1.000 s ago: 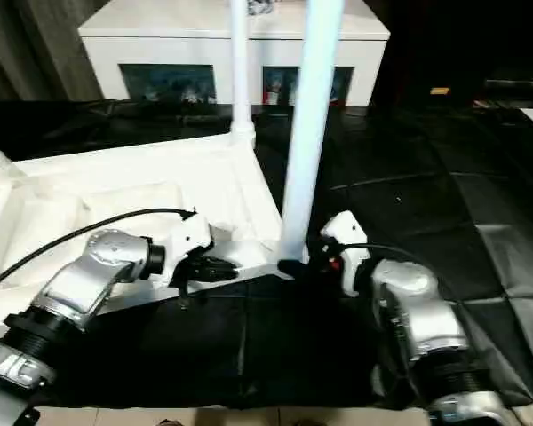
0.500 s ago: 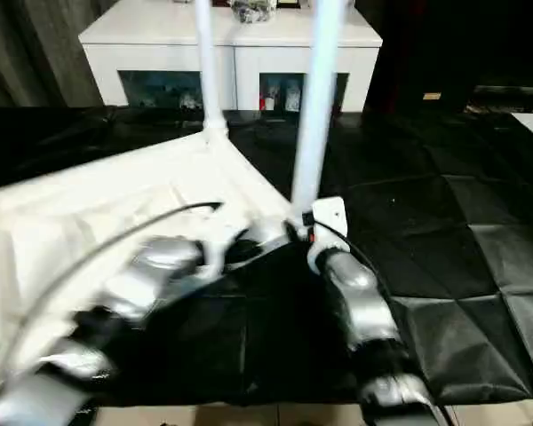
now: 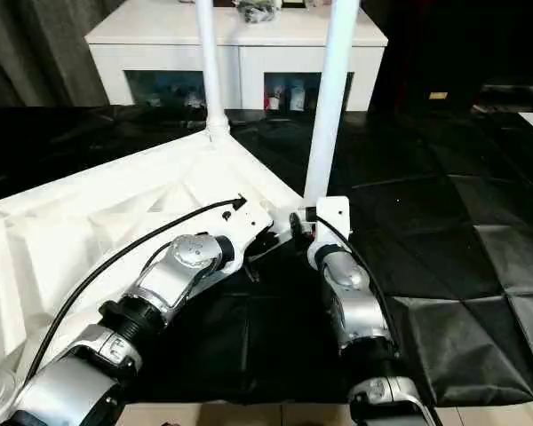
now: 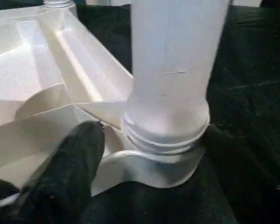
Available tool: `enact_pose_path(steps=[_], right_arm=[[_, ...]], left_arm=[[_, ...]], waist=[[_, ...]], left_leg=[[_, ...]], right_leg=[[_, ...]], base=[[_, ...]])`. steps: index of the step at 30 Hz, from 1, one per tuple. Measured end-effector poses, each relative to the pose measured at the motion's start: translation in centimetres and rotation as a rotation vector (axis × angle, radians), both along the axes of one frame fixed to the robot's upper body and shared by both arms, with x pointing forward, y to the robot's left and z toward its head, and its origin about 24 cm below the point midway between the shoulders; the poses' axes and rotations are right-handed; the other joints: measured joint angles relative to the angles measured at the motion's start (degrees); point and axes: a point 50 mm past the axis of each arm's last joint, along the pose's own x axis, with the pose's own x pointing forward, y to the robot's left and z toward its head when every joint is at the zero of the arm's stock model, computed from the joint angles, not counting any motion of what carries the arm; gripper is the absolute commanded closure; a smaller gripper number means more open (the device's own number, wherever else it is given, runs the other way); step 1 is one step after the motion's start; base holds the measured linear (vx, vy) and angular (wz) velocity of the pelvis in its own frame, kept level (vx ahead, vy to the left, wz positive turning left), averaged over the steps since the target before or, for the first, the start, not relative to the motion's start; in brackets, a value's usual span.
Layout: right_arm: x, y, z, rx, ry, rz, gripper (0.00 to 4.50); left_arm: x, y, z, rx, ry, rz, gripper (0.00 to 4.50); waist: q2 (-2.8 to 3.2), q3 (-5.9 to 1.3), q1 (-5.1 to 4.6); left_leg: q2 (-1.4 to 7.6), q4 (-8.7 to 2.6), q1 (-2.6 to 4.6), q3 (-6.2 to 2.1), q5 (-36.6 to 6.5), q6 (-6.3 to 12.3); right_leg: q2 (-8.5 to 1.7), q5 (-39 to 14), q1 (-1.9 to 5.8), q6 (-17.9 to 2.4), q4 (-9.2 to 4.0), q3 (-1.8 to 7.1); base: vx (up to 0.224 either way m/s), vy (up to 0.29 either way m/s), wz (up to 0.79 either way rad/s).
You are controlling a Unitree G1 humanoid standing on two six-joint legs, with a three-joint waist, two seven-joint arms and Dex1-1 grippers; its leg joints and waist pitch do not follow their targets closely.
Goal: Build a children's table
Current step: Rotate leg to tighten
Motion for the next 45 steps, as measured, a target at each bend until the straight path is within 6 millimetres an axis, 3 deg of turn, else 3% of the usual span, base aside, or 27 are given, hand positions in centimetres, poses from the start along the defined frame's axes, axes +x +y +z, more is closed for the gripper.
enact_pose_path(steps=[8,11,14,17,28,29,33,45], right_arm=[[-2.2,-4.2,2.2,-0.081,-0.006,0.308,0.58],[-3.4,-5.0,3.1,-0.081,0.009,0.483,0.58],[-5.2,-6.3,3.4,-0.116,0.074,0.681,0.58],[-5.5,-6.0,3.3,-0.098,0.098,0.759,0.58],[-4.4,-5.3,3.4,-0.092,0.095,0.826,0.58],[-4.3,-5.3,3.4,-0.095,0.098,0.836,0.84],[-4.3,-5.1,3.2,-0.096,0.097,0.859,1.03],[-4.3,-4.6,2.9,-0.065,0.107,0.871,2.18]], left_arm=[[-0.6,2.4,0.5,-0.012,0.021,-0.134,4.5],[-1.0,3.6,0.6,-0.011,0.042,-0.199,4.5],[-2.4,6.2,0.5,-0.025,0.118,-0.326,4.5],[-3.3,7.1,0.9,0.005,0.192,-0.43,4.5],[-3.7,7.4,1.0,0.006,0.221,-0.444,4.5],[-3.7,7.4,1.0,0.007,0.222,-0.444,4.5],[-3.7,7.3,1.1,0.008,0.226,-0.443,4.5],[-3.7,7.5,1.0,0.016,0.226,-0.428,4.5]], waist=[[0.13,-0.02,0.8],[0.19,-0.01,1.14],[0.26,-0.01,1.28],[0.34,-0.01,1.64],[0.13,0.14,1.41],[0.13,0.14,1.43],[0.12,0.14,1.45],[0.04,0.09,1.22]], left_leg=[[0.17,-0.01,-0.36,-0.01,0.05,0.08],[0.22,0.0,-0.39,0.02,0.07,0.11],[0.3,-0.08,-0.31,0.03,0.01,0.02],[0.3,-0.08,-0.26,0.07,0.0,0.0],[0.23,0.03,-0.26,0.16,0.01,0.01],[0.25,0.03,-0.27,0.16,0.01,0.01],[0.26,0.04,-0.27,0.16,0.02,0.02],[0.25,0.06,-0.17,0.16,0.02,0.02]], right_leg=[[0.09,0.0,-0.27,0.0,0.05,-0.11],[0.13,-0.02,-0.34,0.01,0.05,-0.1],[0.18,-0.06,-0.32,0.03,0.06,-0.12],[0.16,-0.05,-0.3,0.02,0.12,-0.09],[0.09,-0.01,-0.21,-0.04,0.15,0.05],[0.09,-0.01,-0.21,-0.04,0.15,0.02],[0.1,-0.01,-0.21,-0.04,0.14,0.02],[0.1,0.03,-0.16,-0.1,0.16,0.03]], base=[[0.0,0.0,0.0],[0.0,0.0,0.0],[0.0,0.0,0.0],[0.0,0.0,0.0],[0.0,0.0,0.0],[0.0,0.0,0.0],[0.0,0.0,0.0],[0.0,0.0,0.0]])
